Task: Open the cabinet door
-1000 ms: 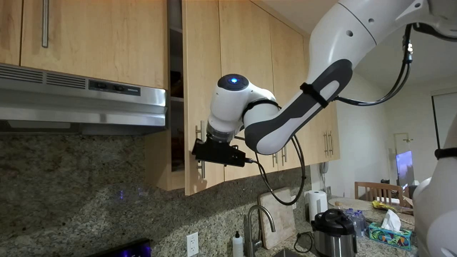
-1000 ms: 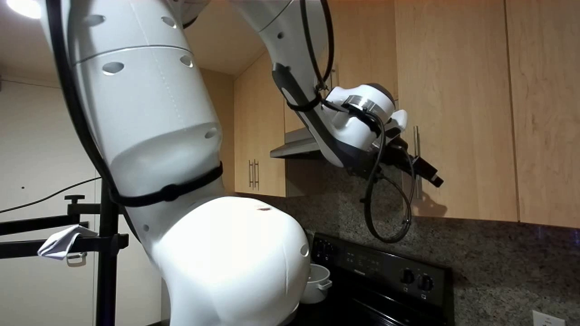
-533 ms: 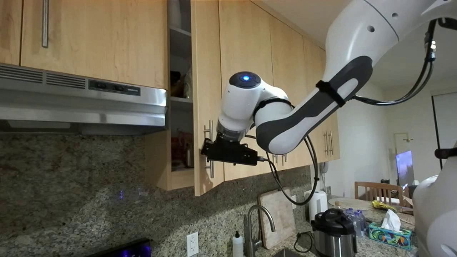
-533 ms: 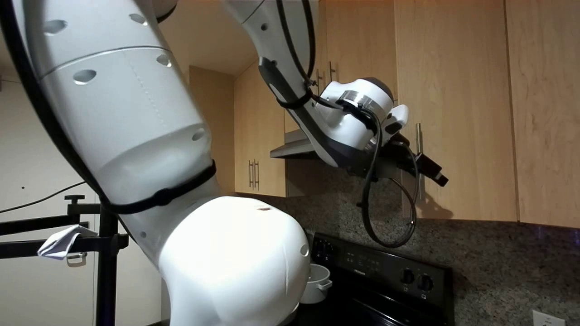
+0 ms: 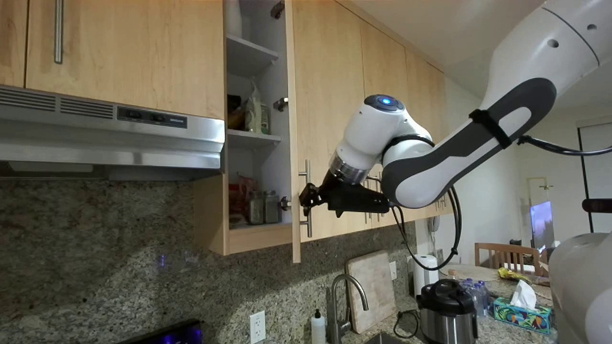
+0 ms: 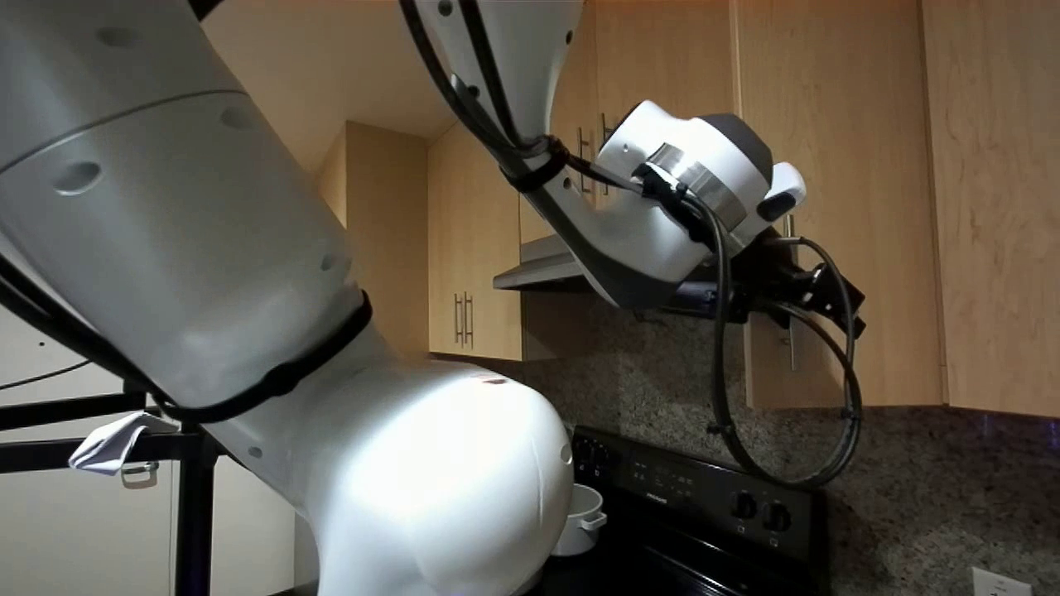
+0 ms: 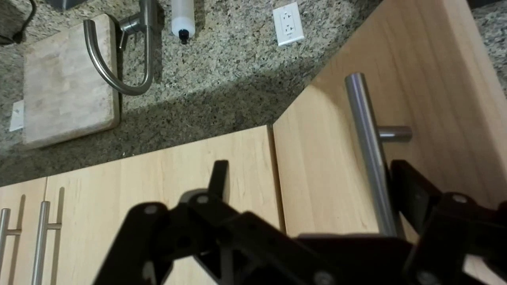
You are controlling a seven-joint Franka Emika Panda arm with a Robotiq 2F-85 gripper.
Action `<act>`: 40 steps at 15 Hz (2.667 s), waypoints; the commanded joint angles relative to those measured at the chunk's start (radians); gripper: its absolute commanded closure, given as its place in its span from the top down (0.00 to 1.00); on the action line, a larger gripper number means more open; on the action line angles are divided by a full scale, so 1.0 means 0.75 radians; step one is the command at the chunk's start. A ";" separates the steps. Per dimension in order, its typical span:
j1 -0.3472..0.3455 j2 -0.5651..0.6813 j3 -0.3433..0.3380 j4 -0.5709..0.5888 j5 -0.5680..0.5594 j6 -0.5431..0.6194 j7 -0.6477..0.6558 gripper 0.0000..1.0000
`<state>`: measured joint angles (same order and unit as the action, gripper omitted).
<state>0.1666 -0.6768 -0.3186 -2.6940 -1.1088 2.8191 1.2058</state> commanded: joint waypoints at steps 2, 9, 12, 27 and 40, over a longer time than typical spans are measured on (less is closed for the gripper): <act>0.046 -0.154 -0.186 -0.047 0.079 -0.110 -0.321 1.00; -0.004 -0.209 -0.186 -0.071 0.499 -0.116 -0.854 1.00; 0.053 -0.307 -0.283 -0.069 0.516 -0.236 -0.999 1.00; -0.134 -0.715 0.002 -0.006 1.089 -1.089 -1.996 1.00; 0.019 -0.635 0.395 0.092 1.200 -1.062 -1.941 1.00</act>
<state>0.1493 -1.2176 -0.0729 -2.6695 -0.2478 2.0126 -0.2424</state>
